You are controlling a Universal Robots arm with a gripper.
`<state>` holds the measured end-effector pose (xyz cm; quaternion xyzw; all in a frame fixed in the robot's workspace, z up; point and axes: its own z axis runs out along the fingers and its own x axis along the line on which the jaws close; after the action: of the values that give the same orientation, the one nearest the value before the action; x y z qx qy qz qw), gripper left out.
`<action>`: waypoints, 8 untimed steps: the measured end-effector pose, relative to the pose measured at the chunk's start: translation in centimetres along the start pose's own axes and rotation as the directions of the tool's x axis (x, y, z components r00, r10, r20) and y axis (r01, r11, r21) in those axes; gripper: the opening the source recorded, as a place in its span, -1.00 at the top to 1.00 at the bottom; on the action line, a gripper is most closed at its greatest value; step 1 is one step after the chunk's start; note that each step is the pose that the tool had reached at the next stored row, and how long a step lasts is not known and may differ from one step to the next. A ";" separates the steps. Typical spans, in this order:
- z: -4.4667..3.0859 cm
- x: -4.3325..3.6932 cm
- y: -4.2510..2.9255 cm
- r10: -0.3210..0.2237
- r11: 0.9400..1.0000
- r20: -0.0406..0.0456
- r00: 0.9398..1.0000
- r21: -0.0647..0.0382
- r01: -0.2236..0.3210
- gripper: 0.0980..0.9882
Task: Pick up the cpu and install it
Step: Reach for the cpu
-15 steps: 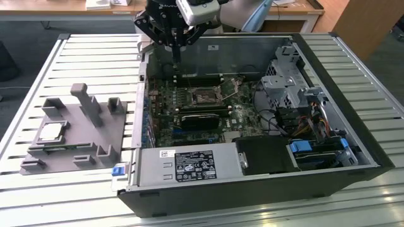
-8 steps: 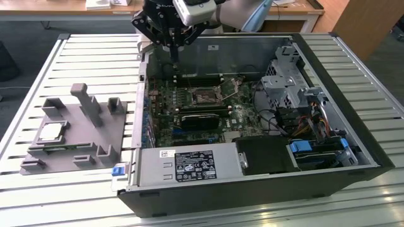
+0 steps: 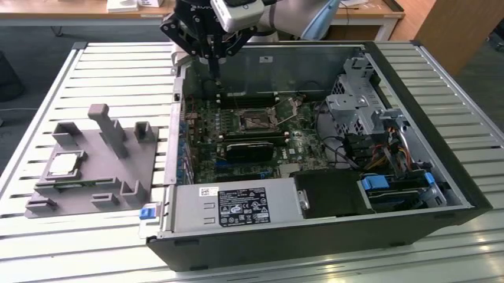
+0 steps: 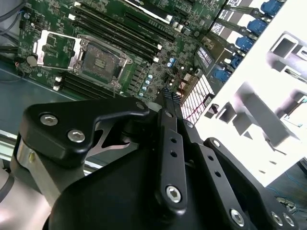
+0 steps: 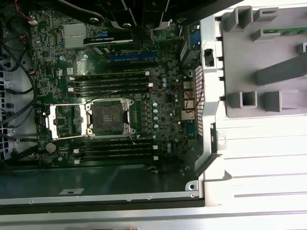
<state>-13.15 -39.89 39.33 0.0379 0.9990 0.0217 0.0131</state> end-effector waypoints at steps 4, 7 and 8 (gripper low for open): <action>-0.01 0.17 -0.01 0.000 1.000 0.000 1.000 0.000 0.000 0.98; -0.01 0.27 -0.02 0.000 1.000 0.000 1.000 0.000 0.000 0.98; -0.01 0.30 -0.02 0.000 1.000 0.000 1.000 0.000 0.000 0.98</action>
<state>-13.45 -39.89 39.33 0.0379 0.9990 0.0217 0.0131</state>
